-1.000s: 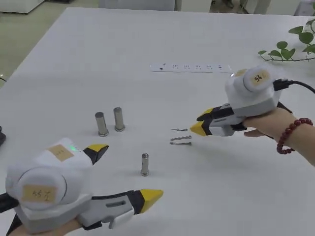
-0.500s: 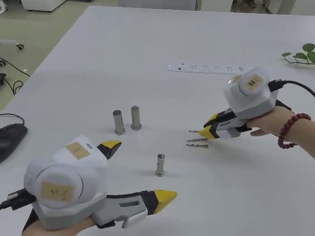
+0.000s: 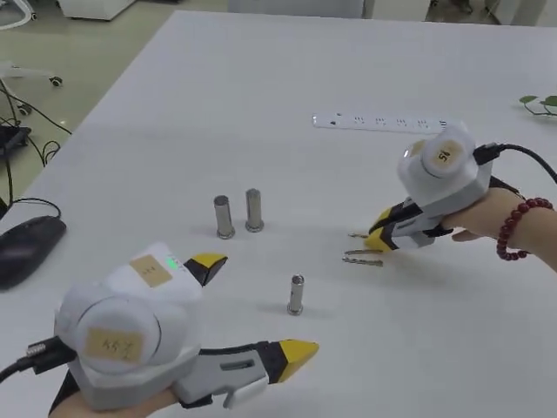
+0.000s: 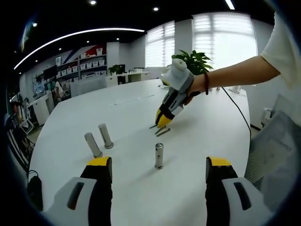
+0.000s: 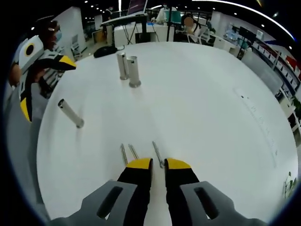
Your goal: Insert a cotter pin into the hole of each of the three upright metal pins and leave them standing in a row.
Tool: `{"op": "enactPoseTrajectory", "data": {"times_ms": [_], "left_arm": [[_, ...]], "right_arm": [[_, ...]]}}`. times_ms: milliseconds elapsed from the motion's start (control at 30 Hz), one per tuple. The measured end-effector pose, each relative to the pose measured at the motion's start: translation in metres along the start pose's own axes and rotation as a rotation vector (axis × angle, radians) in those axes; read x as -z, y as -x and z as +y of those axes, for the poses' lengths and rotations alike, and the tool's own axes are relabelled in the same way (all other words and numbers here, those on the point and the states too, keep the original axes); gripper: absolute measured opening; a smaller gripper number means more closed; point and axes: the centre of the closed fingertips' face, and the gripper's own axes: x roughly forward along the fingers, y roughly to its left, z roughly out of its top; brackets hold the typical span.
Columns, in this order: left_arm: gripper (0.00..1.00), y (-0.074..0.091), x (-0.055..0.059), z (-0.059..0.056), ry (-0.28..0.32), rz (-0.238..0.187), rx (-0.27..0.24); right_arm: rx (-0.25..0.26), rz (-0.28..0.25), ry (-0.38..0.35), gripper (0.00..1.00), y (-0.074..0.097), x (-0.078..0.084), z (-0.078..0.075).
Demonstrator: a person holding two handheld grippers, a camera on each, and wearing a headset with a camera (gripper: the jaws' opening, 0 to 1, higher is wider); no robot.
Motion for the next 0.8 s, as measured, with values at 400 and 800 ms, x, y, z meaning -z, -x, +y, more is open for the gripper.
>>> {"op": "enactPoseTrajectory", "data": {"times_ms": [400,800], "left_arm": [[0.78,0.0001,-0.0003,-0.0023,0.01,0.001,0.011],[0.76,0.0009,0.002,-0.005,0.01,0.018,0.016]], "right_arm": [[-0.032,0.119,0.113,0.07,-0.0019,-0.0002,-0.0018],[-0.007,0.211,0.212,0.04,-0.0024,0.0006,-0.0031]]}}
